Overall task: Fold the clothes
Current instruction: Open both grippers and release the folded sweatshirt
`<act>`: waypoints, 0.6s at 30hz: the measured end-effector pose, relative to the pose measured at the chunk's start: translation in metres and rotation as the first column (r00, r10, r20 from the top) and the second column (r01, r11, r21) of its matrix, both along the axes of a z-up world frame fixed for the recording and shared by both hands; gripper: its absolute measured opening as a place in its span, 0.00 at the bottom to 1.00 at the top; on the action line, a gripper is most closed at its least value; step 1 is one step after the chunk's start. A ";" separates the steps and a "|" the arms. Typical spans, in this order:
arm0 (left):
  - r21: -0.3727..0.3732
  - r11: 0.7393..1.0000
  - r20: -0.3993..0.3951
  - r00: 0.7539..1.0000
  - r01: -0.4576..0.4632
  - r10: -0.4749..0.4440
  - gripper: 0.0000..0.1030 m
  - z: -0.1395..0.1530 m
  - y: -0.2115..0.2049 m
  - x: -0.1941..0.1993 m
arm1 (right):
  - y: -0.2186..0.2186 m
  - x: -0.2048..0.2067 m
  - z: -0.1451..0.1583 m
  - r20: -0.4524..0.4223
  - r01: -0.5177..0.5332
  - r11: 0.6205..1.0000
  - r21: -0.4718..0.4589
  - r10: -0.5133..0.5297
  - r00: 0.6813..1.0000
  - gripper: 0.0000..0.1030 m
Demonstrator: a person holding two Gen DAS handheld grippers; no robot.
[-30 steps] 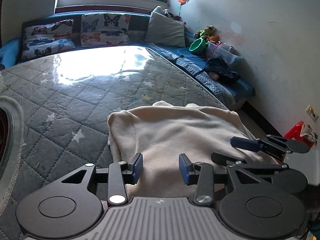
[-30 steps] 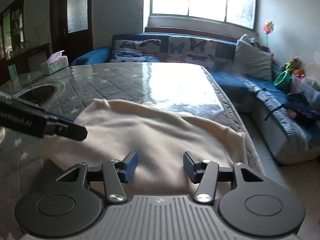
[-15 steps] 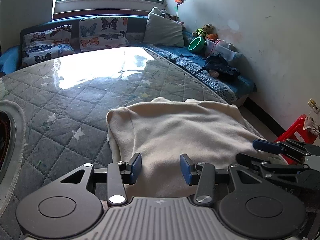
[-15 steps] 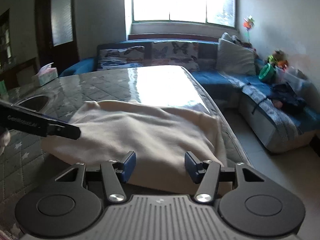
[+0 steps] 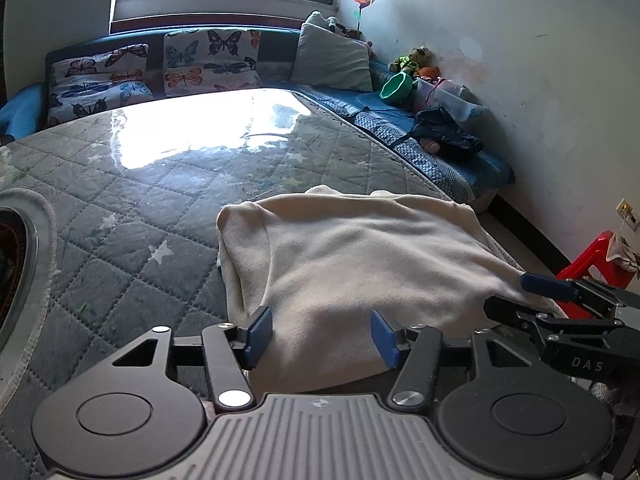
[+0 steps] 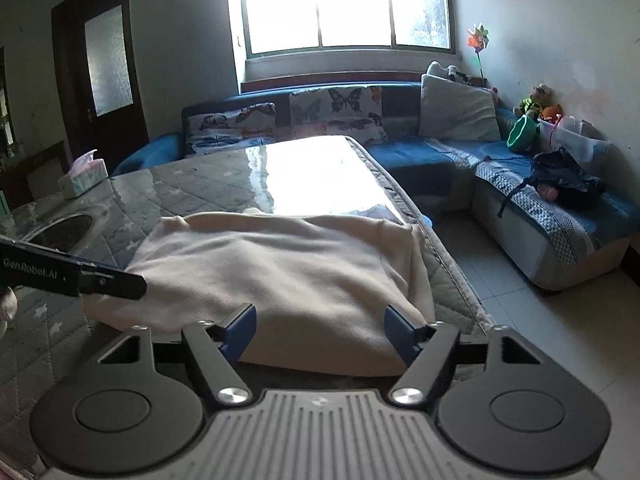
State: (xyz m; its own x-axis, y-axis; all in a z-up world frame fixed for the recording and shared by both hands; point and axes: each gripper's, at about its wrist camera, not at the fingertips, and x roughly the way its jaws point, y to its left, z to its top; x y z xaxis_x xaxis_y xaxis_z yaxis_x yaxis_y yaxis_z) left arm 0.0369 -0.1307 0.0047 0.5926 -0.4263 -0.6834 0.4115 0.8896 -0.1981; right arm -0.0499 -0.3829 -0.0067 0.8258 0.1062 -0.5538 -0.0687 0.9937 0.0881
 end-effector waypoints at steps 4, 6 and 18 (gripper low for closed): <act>-0.005 1.000 0.008 1.000 -0.004 0.004 0.65 0.002 0.004 -0.004 | 0.003 -0.002 0.002 0.009 0.002 1.000 0.001 -0.002 1.000 0.80; -0.007 1.000 0.015 1.000 -0.004 0.004 0.67 0.003 0.006 -0.007 | 0.007 -0.003 0.003 0.013 0.007 1.000 -0.004 -0.007 1.000 0.84; -0.027 1.000 0.048 0.999 -0.017 0.018 0.81 0.007 0.023 -0.022 | 0.019 -0.010 0.011 0.058 0.038 0.998 -0.045 -0.035 0.998 1.00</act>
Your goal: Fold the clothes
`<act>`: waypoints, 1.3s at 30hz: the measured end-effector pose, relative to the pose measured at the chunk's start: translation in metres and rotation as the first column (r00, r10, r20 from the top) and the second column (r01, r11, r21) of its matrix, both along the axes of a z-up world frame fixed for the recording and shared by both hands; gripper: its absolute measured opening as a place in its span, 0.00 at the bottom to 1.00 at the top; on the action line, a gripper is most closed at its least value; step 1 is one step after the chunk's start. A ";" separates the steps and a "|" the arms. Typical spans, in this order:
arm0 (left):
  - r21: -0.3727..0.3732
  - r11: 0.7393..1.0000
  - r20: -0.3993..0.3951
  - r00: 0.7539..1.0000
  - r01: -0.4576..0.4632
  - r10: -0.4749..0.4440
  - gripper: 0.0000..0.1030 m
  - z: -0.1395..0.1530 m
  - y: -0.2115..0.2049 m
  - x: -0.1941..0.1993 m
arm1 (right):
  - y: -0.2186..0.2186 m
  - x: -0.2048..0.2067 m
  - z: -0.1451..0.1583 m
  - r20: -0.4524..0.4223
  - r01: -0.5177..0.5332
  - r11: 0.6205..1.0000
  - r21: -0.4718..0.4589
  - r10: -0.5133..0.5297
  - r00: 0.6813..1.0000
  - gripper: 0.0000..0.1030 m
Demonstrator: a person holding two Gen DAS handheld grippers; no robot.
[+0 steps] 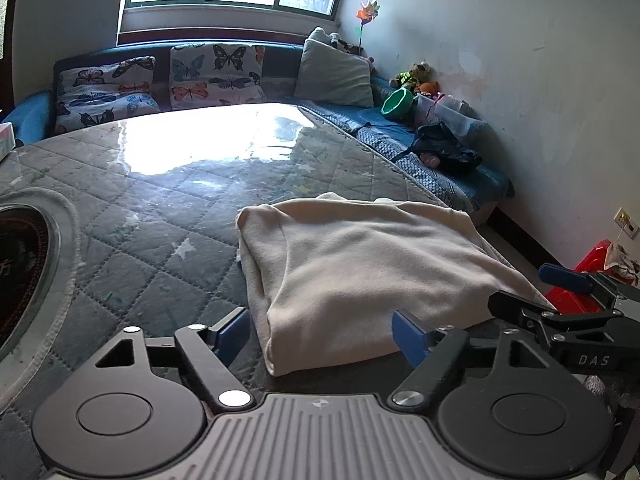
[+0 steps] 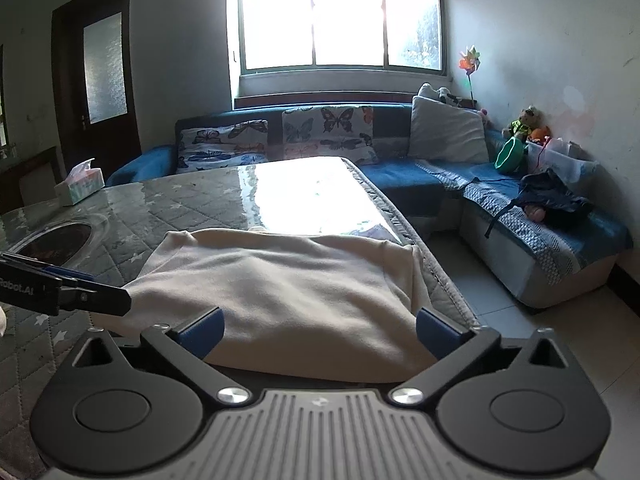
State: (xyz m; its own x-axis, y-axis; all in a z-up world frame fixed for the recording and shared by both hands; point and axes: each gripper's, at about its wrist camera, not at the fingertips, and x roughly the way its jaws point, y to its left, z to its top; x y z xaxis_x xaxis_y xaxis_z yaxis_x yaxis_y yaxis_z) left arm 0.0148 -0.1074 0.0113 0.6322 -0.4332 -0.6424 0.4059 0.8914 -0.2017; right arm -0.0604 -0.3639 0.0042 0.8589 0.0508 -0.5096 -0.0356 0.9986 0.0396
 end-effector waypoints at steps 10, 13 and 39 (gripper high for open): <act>-0.024 1.000 0.036 0.999 -0.019 0.020 0.93 0.003 0.018 -0.012 | 0.007 -0.006 0.006 0.031 -0.004 1.000 0.028 0.004 1.000 1.00; -0.031 0.999 0.049 0.998 -0.025 0.026 0.98 0.005 0.022 -0.016 | 0.006 -0.006 0.007 0.020 -0.007 0.998 0.069 0.006 1.000 1.00; -0.042 0.992 0.095 0.988 -0.115 0.119 1.00 0.012 0.074 -0.045 | 0.048 -0.010 0.023 0.040 -0.071 0.996 0.062 0.069 0.997 1.00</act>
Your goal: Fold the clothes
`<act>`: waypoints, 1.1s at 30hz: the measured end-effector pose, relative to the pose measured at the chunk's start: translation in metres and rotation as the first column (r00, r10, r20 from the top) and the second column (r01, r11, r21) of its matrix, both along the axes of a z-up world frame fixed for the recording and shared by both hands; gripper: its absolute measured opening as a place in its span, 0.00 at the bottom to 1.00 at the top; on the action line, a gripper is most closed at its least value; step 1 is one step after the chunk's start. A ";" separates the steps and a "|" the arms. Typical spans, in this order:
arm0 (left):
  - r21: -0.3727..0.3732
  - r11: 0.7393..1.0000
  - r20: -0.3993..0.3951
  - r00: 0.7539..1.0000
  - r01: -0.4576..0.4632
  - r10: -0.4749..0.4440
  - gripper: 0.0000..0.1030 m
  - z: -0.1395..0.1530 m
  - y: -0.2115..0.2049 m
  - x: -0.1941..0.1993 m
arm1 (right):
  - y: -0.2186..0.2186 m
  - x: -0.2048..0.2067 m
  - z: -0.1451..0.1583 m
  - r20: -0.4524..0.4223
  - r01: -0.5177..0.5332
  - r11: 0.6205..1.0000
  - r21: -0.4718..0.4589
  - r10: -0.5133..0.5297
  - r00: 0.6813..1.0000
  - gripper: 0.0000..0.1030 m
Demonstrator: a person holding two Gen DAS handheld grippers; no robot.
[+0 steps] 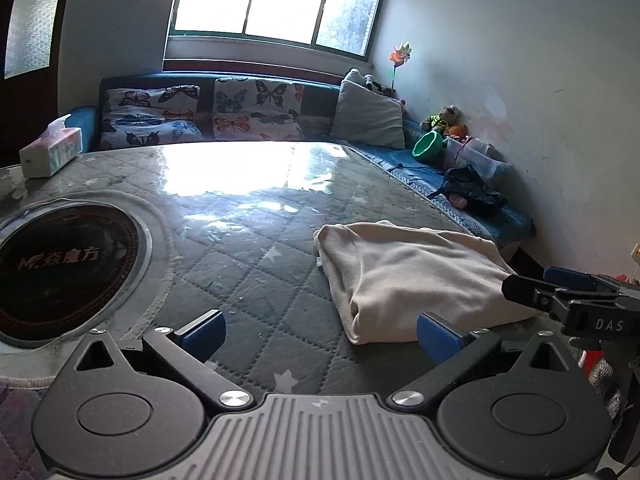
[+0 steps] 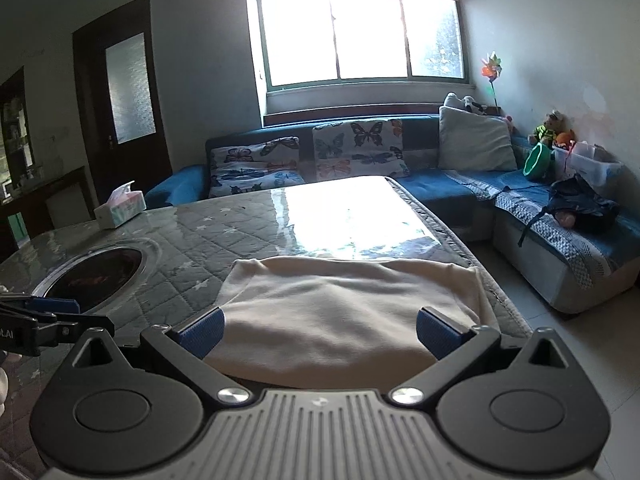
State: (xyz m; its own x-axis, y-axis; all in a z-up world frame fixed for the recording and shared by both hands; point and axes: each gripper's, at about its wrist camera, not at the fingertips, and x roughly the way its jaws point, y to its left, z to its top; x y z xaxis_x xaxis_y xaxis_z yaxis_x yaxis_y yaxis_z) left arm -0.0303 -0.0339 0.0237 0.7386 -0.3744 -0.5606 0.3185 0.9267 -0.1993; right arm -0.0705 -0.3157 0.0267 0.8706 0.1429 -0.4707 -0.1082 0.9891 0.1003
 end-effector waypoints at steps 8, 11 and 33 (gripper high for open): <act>-0.002 1.000 -0.009 1.000 -0.021 0.021 1.00 -0.002 0.006 -0.011 | 0.014 -0.005 -0.004 -0.032 -0.026 0.999 -0.036 0.025 0.999 1.00; 0.000 1.000 -0.010 1.000 -0.026 0.026 1.00 -0.003 0.008 -0.015 | 0.015 -0.007 -0.006 -0.045 -0.023 0.999 -0.032 0.022 0.999 1.00; 0.022 1.000 -0.044 0.999 -0.005 0.006 1.00 -0.010 -0.005 -0.029 | 0.020 -0.019 -0.012 -0.066 -0.040 0.998 -0.040 0.038 0.997 1.00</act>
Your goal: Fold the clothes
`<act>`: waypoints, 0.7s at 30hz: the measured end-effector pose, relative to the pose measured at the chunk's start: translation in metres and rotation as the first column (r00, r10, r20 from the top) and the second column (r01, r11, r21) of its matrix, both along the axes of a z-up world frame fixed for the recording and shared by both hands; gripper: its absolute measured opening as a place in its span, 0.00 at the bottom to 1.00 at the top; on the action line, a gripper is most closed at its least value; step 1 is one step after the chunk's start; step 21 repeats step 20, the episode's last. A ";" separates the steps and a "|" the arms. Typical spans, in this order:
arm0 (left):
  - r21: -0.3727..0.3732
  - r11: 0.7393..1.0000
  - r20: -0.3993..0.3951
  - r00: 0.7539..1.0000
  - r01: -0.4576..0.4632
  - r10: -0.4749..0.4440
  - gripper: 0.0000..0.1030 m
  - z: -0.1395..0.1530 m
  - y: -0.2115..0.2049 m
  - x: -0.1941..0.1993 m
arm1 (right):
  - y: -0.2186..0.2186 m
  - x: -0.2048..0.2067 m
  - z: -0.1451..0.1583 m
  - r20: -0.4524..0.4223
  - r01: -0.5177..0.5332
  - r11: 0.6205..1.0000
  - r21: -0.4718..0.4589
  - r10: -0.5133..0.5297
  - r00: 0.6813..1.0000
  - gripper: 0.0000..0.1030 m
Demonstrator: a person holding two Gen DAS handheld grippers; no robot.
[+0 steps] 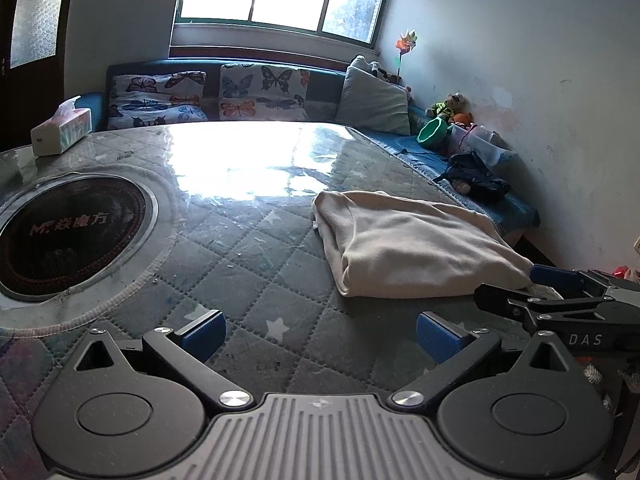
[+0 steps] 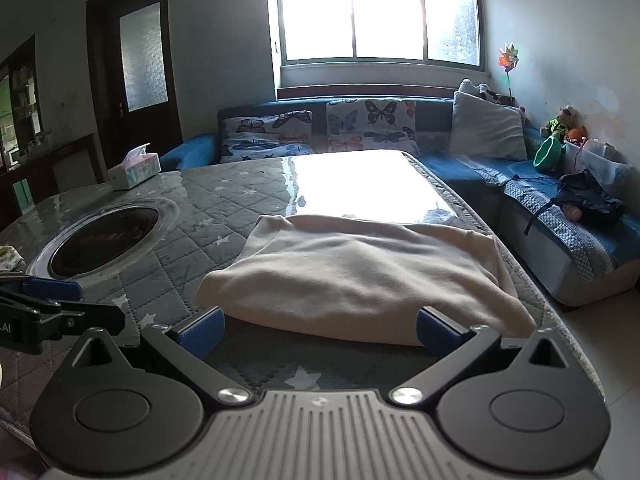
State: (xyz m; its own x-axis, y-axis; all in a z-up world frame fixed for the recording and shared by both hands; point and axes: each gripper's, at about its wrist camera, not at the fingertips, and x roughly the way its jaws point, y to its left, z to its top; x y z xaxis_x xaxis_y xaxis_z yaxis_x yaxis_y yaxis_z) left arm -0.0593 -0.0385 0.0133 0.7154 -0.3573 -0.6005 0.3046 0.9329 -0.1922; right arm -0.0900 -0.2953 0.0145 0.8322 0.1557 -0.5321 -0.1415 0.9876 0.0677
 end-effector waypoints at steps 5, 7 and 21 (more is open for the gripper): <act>0.000 1.000 -0.004 1.000 0.005 -0.005 1.00 -0.001 -0.003 -0.002 | 0.002 -0.002 -0.001 -0.001 -0.002 1.000 -0.003 0.002 1.000 1.00; 0.001 1.000 -0.003 1.000 0.008 -0.008 1.00 0.000 -0.004 -0.002 | 0.002 -0.002 -0.001 0.001 -0.001 1.000 0.000 0.001 1.000 1.00; -0.002 0.999 0.004 0.999 0.043 -0.043 1.00 0.002 -0.012 -0.004 | 0.000 -0.007 -0.004 0.008 0.004 1.000 0.013 -0.005 1.000 1.00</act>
